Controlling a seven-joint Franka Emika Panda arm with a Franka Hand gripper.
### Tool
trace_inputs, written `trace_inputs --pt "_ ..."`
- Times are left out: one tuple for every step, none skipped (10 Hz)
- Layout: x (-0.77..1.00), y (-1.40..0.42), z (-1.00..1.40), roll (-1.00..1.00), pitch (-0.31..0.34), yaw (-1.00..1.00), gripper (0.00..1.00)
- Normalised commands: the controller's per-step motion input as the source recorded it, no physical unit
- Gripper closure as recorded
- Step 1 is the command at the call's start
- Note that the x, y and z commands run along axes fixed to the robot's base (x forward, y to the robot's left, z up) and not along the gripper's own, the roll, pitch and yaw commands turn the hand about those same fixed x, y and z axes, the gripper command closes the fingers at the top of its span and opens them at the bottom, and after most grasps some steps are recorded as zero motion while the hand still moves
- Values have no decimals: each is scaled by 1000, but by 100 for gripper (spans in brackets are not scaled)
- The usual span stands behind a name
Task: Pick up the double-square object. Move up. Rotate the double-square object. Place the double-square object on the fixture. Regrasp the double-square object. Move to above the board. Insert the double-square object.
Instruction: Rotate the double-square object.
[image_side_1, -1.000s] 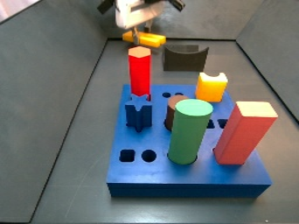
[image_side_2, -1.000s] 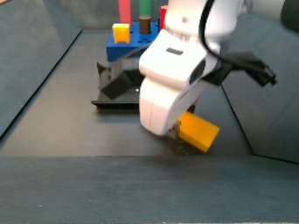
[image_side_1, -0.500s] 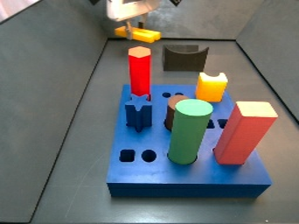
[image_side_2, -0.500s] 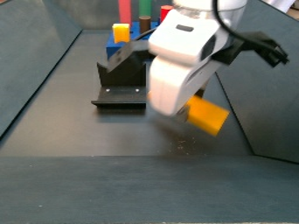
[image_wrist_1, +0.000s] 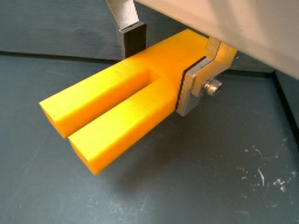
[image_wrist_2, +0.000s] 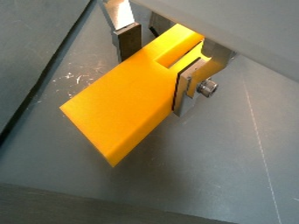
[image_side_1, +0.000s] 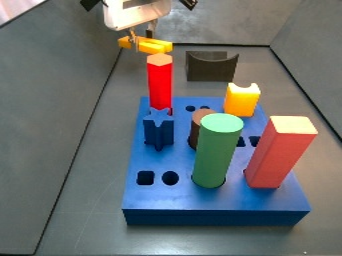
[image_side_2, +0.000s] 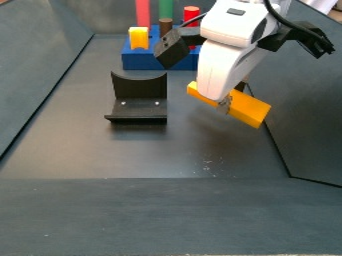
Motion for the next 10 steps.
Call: trace_inputs --pt "5 67 1 0 0 -1000 100" --pt "4 69 1 -2 0 -1000 100" --pt "8 52 1 -2 0 -1000 100" --pt "11 36 0 -2 0 -1000 100" --pt "11 30 -1 -2 0 -1000 100" --pt "10 29 -1 -2 0 -1000 100" --pt "10 25 -2 -2 0 -1000 100" --pt "11 23 -2 -2 0 -1000 100" --pt "10 22 -2 -2 0 -1000 100" --pt "10 21 -2 -2 0 -1000 100"
